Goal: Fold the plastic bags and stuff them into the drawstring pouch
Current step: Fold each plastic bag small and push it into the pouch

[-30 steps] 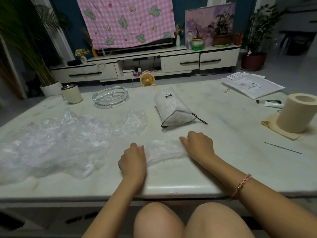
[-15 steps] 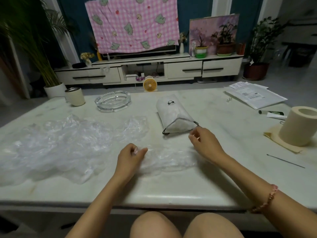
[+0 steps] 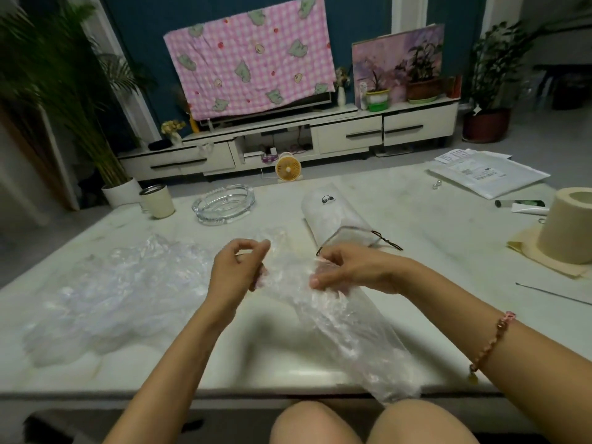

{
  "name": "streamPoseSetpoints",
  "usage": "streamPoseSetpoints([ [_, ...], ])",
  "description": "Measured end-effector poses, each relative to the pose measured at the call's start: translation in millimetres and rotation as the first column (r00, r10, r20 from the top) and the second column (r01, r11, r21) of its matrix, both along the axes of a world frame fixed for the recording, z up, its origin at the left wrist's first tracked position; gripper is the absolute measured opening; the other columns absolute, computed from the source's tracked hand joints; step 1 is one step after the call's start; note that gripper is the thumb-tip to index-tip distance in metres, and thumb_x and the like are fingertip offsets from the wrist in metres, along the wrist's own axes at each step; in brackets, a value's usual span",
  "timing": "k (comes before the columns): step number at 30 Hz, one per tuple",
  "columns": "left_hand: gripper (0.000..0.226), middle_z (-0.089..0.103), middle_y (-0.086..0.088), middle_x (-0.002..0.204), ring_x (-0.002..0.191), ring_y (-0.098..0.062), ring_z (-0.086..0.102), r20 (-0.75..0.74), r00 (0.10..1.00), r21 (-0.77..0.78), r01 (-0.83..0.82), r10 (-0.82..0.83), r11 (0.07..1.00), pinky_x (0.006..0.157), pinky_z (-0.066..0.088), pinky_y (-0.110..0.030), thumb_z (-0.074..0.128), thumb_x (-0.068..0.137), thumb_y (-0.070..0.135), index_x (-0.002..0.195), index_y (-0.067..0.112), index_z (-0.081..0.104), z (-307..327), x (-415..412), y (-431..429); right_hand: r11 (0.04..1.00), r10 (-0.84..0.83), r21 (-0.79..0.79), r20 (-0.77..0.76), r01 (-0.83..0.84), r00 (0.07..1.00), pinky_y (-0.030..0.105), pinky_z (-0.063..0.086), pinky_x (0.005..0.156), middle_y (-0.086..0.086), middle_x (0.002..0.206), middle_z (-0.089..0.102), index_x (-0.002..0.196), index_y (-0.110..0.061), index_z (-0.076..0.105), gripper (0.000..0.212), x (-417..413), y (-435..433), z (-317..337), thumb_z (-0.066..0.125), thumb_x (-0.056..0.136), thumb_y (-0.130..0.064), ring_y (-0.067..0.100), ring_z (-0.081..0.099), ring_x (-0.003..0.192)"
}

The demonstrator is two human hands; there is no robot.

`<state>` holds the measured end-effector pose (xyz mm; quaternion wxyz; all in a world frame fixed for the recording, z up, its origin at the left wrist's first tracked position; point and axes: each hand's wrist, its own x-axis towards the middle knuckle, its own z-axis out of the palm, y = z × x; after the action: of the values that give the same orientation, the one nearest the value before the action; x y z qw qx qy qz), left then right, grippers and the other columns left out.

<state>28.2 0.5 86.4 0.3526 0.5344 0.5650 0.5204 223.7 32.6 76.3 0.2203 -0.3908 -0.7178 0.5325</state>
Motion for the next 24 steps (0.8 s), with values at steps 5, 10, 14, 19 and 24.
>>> streamPoseSetpoints([
  [5, 0.043, 0.07, -0.009, 0.1, 0.09, -0.024, 0.069, 0.252, 0.921, -0.213, 0.352, -0.297, 0.911, 0.075, 0.055, -0.035, 0.061, 0.078, 0.044, 0.1, 0.007, 0.062, -16.4, 30.3, -13.7, 0.982, -0.188, -0.073, -0.242, 0.175, 0.952, 0.03, 0.045, 0.068, 0.012, 0.084, 0.061, 0.094, -0.002, 0.062, 0.014, 0.2, -1.4, -7.7, 0.066, 0.086, -0.012, 0.023, 0.056, 0.078],
  [10, 0.015, 0.068, -0.01, 0.095, 0.078, -0.02, 0.064, 0.172, 0.978, -0.19, 0.149, -0.116, 0.971, 0.057, 0.051, -0.027, 0.062, 0.089, 0.017, 0.101, 0.009, 0.066, -19.9, 38.5, -2.4, 0.967, -0.23, -0.18, -0.331, 0.178, 0.915, 0.038, 0.04, 0.088, 0.003, 0.09, 0.065, 0.093, -0.012, 0.066, 0.02, 8.0, -1.9, -1.7, 0.054, 0.09, 0.004, 0.022, 0.055, 0.093],
  [14, 0.026, 0.06, -0.009, 0.072, 0.066, -0.023, 0.054, 0.425, 0.89, -0.246, 0.288, -0.164, 0.926, 0.045, 0.046, -0.021, 0.043, 0.09, 0.003, 0.081, 0.003, 0.067, -10.1, 39.9, -8.1, 0.97, -0.235, -0.138, -0.33, 0.2, 0.914, 0.021, 0.043, 0.066, -0.005, 0.07, 0.065, 0.074, -0.01, 0.068, 0.038, 11.9, -4.8, 3.0, 0.044, 0.086, 0.016, 0.016, 0.054, 0.073],
  [19, 0.054, 0.067, -0.014, 0.082, 0.06, -0.025, 0.065, 0.774, 0.617, -0.303, 0.557, -0.141, 0.773, 0.055, 0.055, -0.028, 0.047, 0.091, 0.044, 0.109, -0.004, 0.064, -1.8, 32.1, -16.8, 0.962, -0.235, 0.067, -0.3, 0.266, 0.924, 0.013, 0.036, 0.049, -0.01, 0.075, 0.067, 0.058, -0.01, 0.066, 0.051, 4.9, -13.1, 4.1, 0.032, 0.075, 0.024, 0.011, 0.049, 0.062],
  [24, 0.025, 0.069, -0.008, 0.08, 0.064, -0.018, 0.063, 0.511, 0.83, -0.474, 0.49, -0.224, 0.731, 0.061, 0.051, -0.027, 0.055, 0.083, 0.01, 0.106, 0.005, 0.064, -7.0, 32.6, -21.6, 0.932, -0.235, 0.202, -0.298, 0.301, 0.925, 0.011, 0.038, 0.055, -0.005, 0.083, 0.063, 0.073, -0.013, 0.071, 0.05, 3.8, -16.4, 4.9, 0.034, 0.075, 0.021, 0.007, 0.053, 0.072],
])
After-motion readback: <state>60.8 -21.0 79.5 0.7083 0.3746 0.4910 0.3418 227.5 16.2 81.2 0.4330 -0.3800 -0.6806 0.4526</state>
